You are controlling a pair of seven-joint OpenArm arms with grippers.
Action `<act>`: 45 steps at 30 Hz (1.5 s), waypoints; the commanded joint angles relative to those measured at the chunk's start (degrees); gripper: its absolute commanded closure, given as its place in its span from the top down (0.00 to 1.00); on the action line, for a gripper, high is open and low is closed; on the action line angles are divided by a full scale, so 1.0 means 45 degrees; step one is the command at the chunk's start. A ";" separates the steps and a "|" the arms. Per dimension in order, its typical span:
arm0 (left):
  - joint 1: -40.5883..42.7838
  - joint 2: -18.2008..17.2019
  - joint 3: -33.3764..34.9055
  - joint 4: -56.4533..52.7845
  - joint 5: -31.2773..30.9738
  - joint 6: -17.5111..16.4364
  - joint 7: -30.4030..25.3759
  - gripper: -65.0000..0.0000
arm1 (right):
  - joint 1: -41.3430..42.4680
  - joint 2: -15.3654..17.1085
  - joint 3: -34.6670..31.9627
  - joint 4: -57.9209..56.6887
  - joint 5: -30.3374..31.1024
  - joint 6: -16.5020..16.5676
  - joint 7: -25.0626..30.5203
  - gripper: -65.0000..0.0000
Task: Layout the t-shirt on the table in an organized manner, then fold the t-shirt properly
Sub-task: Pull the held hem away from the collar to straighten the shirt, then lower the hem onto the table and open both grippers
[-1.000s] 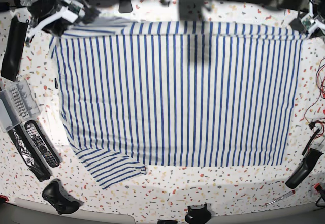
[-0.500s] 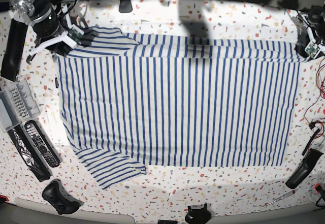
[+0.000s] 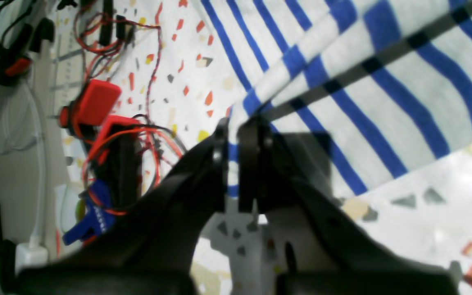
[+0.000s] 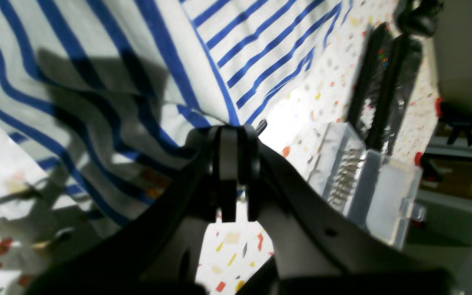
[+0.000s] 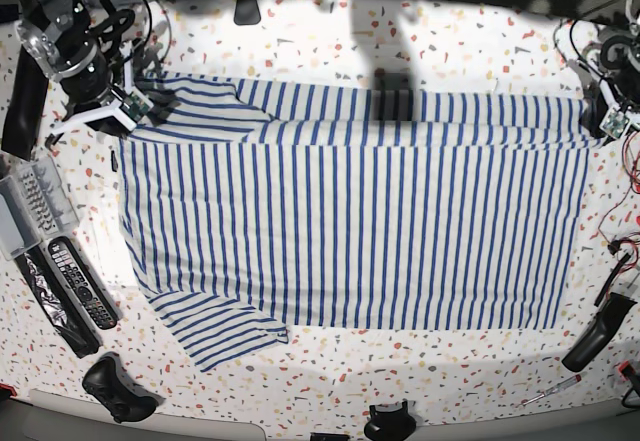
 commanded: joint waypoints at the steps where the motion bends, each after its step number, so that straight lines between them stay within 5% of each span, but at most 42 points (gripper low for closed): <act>1: -0.0209 -0.0287 -0.0141 -0.0039 -0.0049 0.0311 -0.0189 0.00 | 0.0165 0.0214 0.0151 -0.0034 -0.0180 -0.0282 -0.0049 0.00; 28: -0.1787 -0.0257 -0.0117 -0.1472 -0.1185 0.0034 -0.0811 0.00 | 0.0476 0.0214 0.0151 -0.0491 0.0393 -0.0277 0.0146 0.00; 43: -0.2346 -0.0146 -0.0121 -0.1472 -0.1724 0.0034 0.0238 0.00 | 0.0476 0.0214 0.0151 -0.0491 0.0393 -0.0277 0.0146 0.00; 45: -0.2346 -0.0151 -0.0121 -0.1472 -0.1700 0.0034 0.0350 0.10 | 0.0476 0.0214 0.0151 -0.0491 0.0418 -0.0277 0.0131 0.05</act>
